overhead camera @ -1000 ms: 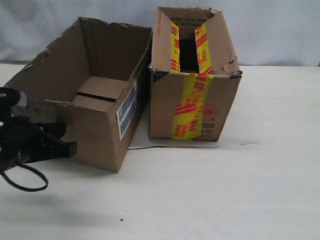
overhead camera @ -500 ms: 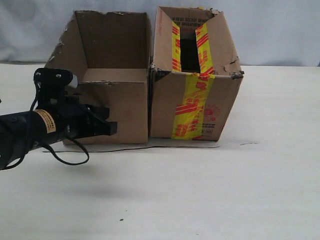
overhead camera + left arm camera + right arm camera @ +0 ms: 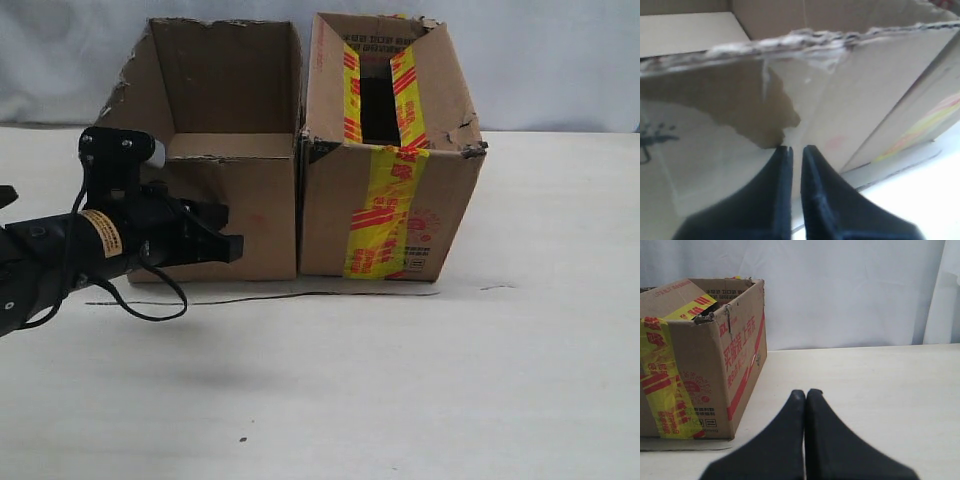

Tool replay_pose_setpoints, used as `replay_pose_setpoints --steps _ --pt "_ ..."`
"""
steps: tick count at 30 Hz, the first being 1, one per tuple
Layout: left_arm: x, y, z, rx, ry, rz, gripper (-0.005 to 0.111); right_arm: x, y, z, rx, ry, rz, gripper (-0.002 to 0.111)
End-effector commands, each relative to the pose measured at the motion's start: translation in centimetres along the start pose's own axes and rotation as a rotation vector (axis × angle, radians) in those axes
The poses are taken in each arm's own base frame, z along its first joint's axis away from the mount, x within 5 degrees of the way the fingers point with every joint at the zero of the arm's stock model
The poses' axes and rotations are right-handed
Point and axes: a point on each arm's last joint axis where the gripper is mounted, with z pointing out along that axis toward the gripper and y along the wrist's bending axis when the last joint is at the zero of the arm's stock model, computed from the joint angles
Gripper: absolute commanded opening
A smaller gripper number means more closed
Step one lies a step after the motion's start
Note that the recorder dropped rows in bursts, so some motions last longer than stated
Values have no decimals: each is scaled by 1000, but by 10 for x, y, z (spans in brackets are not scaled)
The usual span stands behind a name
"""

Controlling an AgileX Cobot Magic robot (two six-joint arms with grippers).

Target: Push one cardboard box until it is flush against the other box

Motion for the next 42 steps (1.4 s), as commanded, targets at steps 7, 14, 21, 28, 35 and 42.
replay_pose_setpoints --steps 7,14,21,28,35,42 --pt "-18 -18 -61 76 -149 237 0 2 0 0 4 3 3 0" --pt "5 -12 -138 -35 -118 399 0 2 0 0 4 3 3 0" --pt "49 -10 -183 -36 -233 373 0 2 0 0 4 3 3 0" --pt "57 -9 -203 -48 -328 358 0 2 0 0 4 3 3 0" --pt "56 -10 -206 -46 -358 360 0 2 0 0 4 3 3 0" --pt "60 -3 -206 -29 -401 -38 0 2 0 0 4 3 3 0"
